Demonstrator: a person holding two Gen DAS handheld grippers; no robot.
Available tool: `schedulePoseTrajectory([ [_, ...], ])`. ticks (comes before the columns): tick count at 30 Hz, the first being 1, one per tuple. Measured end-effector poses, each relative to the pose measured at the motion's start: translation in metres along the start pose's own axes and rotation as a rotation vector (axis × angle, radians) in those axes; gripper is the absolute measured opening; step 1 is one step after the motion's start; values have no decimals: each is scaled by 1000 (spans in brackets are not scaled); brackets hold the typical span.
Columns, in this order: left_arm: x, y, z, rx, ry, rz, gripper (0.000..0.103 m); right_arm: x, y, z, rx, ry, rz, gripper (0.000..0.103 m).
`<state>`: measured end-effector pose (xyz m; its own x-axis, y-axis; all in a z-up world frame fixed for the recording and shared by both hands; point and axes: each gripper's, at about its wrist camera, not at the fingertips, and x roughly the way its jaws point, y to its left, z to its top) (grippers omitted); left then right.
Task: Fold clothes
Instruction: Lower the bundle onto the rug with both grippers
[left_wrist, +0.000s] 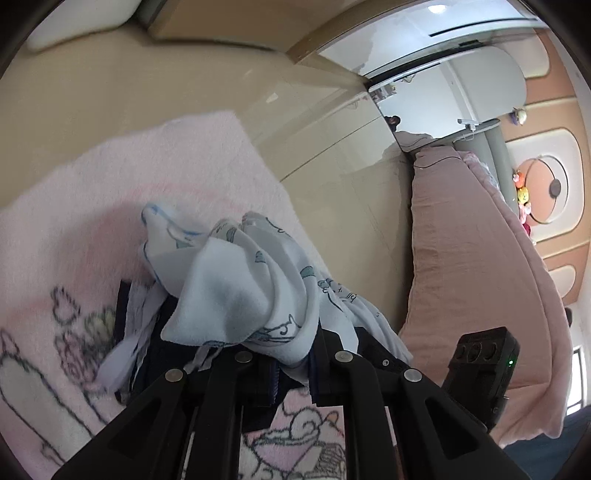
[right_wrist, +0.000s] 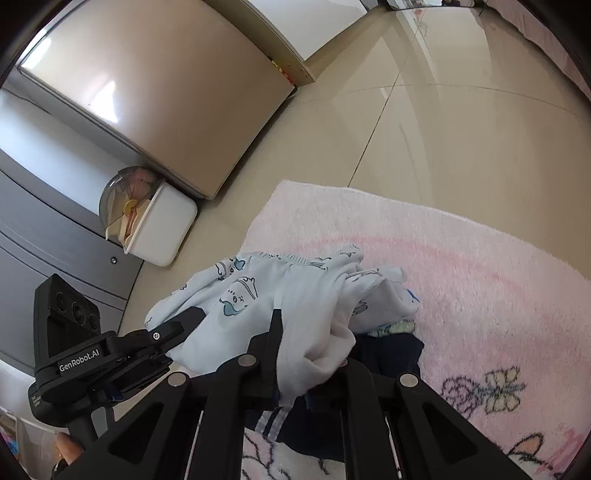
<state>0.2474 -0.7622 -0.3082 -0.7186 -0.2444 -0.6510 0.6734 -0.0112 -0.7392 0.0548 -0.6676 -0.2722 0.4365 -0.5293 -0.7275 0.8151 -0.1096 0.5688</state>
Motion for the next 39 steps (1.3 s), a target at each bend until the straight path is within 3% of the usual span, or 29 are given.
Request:
schedulePoseTrajectory([
  [2,0,13,-9,-46,27,-15,10,1,-8,-10,16,15,12,6],
  [16,-6,64,-66,-99,95,39,10,22,-32,-73,64,117,-14,6],
  [24,-3,93,-85,-209,102,-9,10,25,-41,-87,78,139,-35,6],
  [29,3,108,-92,-234,111,18,14,29,-46,-94,55,168,-69,6],
  [33,4,121,-100,-313,112,5,15,35,-46,-100,34,187,-106,7],
  [36,-1,126,-103,-340,116,7,23,36,-46,-103,29,187,-127,8],
  [38,-5,128,-104,-354,128,19,48,35,-46,-103,45,190,-136,10],
  [39,-8,130,-105,-365,125,2,53,34,-47,-103,58,192,-138,14],
])
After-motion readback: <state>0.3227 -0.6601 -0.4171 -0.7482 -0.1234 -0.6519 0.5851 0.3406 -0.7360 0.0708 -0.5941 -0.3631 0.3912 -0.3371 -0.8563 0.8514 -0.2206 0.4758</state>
